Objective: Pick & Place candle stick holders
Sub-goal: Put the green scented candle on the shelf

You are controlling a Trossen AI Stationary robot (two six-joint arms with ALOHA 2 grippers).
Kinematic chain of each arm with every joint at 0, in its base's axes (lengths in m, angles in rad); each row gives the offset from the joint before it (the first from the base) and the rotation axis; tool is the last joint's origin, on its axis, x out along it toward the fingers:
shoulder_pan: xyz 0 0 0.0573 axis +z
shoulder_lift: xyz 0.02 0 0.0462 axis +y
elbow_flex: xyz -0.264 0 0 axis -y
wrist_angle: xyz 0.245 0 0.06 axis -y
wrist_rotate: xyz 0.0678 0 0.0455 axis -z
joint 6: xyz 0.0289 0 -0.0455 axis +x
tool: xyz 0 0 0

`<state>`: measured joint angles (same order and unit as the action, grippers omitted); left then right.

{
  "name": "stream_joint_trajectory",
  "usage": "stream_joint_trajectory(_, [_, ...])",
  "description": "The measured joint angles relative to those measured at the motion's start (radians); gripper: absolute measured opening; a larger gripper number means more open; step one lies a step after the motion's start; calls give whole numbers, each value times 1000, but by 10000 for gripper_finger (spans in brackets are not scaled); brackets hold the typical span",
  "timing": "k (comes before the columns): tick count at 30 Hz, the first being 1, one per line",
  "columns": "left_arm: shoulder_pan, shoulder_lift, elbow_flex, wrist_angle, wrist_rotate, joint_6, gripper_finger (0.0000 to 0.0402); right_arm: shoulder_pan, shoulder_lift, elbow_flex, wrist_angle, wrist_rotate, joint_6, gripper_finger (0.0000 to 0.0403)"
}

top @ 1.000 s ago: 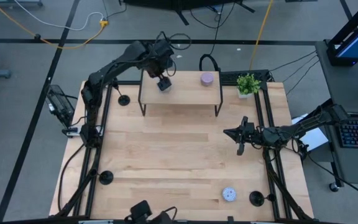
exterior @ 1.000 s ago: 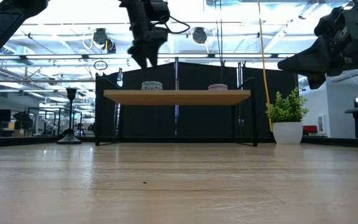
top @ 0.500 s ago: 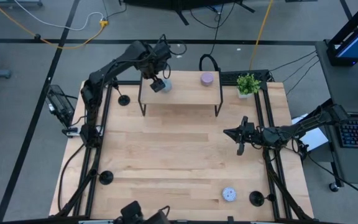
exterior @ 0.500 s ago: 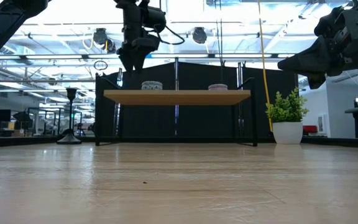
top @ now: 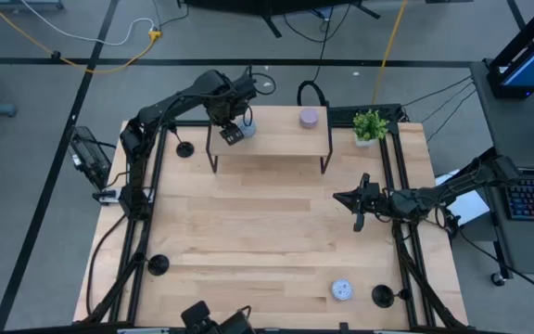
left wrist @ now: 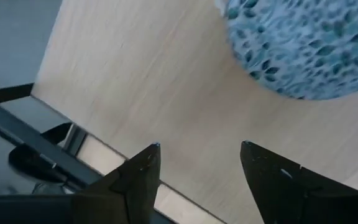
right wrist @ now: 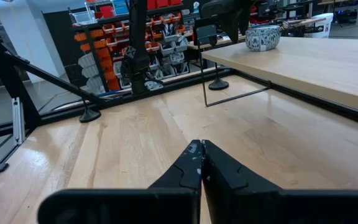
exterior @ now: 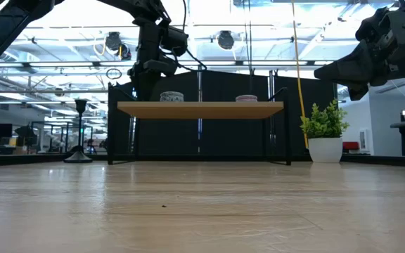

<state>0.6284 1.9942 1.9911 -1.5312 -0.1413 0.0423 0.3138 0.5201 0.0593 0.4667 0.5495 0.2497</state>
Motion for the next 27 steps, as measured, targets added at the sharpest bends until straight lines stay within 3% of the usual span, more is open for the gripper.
stream_joint_trajectory(10, [-27, 0, 0, 133, 112, 0, 200, 0, 0, 0, 0, 0, 0, 0])
stream_joint_trajectory(20, [-34, 0, 0, 315, 114, 4, 177, 0, 0, 0, 0, 0, 0, 0])
stream_joint_trajectory(27, [-35, 0, 0, 214, 93, -16, 163, 0, 0, 0, 0, 0, 24, 0])
